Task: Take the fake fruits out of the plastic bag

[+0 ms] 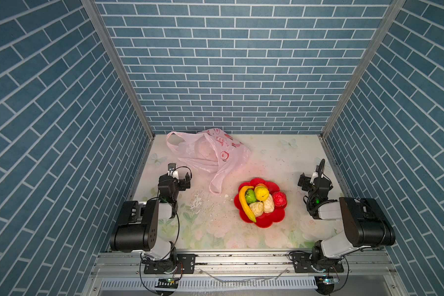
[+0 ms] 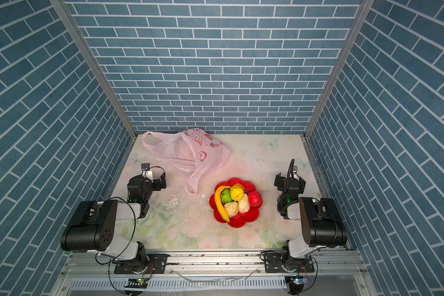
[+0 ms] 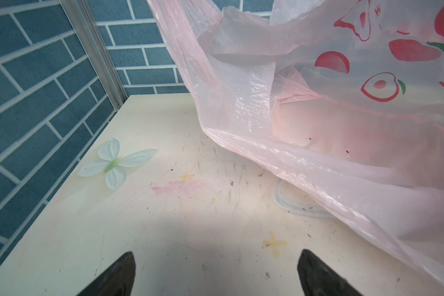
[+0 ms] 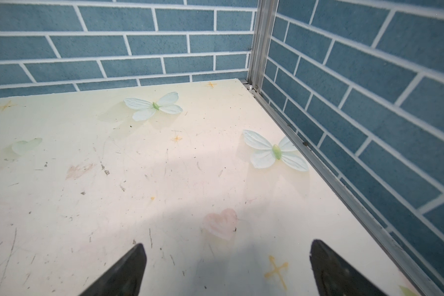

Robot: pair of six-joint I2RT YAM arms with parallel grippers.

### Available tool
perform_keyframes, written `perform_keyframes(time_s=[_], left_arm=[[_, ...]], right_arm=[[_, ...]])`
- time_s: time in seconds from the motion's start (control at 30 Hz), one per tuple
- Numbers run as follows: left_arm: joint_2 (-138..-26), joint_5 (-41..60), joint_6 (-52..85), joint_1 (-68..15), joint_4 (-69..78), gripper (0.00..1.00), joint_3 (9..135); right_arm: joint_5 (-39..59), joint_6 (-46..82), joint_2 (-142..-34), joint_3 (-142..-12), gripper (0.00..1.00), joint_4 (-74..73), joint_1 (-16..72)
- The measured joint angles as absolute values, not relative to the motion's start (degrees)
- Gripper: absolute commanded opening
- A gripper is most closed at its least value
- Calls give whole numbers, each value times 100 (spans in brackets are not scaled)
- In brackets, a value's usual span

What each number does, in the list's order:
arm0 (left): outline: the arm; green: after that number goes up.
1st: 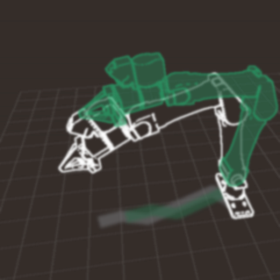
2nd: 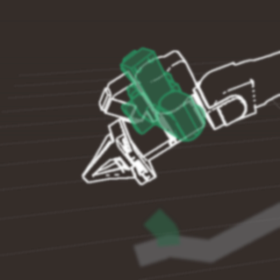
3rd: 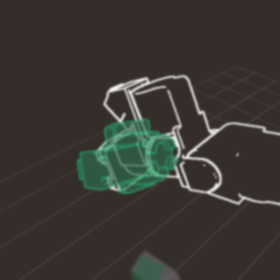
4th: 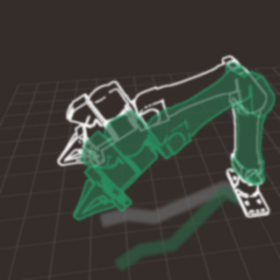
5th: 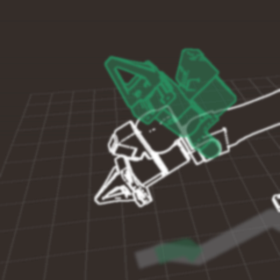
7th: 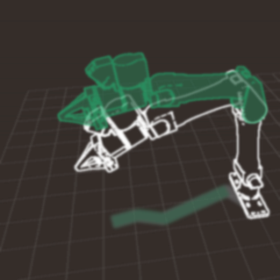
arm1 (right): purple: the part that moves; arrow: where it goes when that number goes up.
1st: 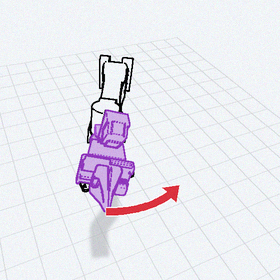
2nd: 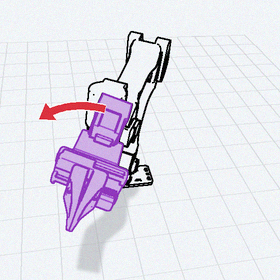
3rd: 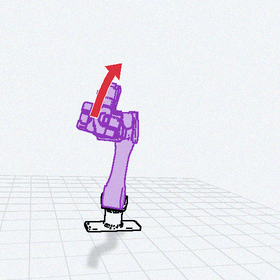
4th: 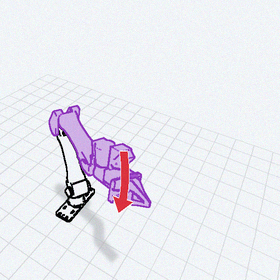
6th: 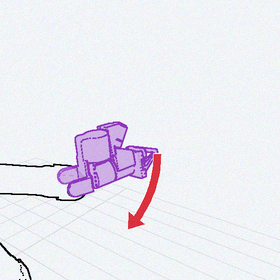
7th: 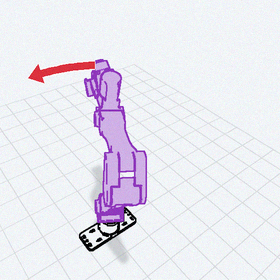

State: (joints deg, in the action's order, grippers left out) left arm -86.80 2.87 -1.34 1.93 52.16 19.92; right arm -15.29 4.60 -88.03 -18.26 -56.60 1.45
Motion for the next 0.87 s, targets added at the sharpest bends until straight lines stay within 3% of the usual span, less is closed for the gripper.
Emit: perform_keyframes(time_s=[0.87], left_arm=[[-8680,287,-134,193,5214,99,1992]], right_arm=[[-1391,464,-8816,-1933,99,-5301,73]])
